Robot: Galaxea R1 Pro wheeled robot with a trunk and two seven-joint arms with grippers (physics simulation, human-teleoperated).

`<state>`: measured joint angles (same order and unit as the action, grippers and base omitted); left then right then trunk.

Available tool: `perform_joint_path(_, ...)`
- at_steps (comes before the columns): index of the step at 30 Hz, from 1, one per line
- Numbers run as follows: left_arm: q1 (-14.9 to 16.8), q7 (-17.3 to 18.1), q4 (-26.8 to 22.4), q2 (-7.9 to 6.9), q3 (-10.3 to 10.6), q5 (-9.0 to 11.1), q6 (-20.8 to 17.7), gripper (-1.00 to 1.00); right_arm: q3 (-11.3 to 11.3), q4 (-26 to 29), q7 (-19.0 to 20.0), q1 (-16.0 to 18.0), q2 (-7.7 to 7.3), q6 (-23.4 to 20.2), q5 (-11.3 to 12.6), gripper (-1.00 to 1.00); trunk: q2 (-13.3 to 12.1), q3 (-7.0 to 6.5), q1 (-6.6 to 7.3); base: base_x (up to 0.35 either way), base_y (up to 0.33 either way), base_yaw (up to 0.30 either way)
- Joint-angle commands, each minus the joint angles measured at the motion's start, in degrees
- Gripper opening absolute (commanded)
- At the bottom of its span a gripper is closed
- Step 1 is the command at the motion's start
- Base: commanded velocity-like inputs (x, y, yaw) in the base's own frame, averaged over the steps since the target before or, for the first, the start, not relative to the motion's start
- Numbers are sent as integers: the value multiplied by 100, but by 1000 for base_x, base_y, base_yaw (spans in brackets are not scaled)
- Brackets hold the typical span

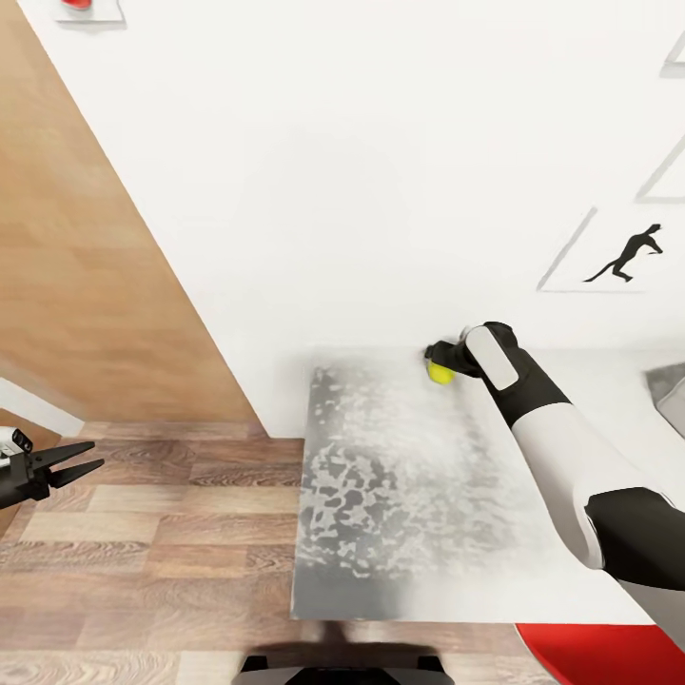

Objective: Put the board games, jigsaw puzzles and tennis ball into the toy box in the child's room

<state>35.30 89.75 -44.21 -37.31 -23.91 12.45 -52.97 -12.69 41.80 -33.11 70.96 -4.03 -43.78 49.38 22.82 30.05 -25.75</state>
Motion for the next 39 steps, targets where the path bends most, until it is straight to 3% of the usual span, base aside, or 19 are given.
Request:
perform_joint_path(1, 3, 25, 0, -1, 1, -6, -62, 100, -32, 5, -55, 5, -7, -6, 61, 100, 10, 8, -3, 18, 12, 0)
perform_joint_path(12, 3, 25, 0, -3, 1, -6, -56, 100, -29, 4, -55, 5, 20, -8, 62, 100, 10, 16, -3, 4, 3, 0)
perform_joint_path(39, 3, 25, -1, 4, 1, -6, -55, 100, -32, 6, -55, 5, -27, -17, 63, 100, 10, 206, -3, 0, 0, 0)
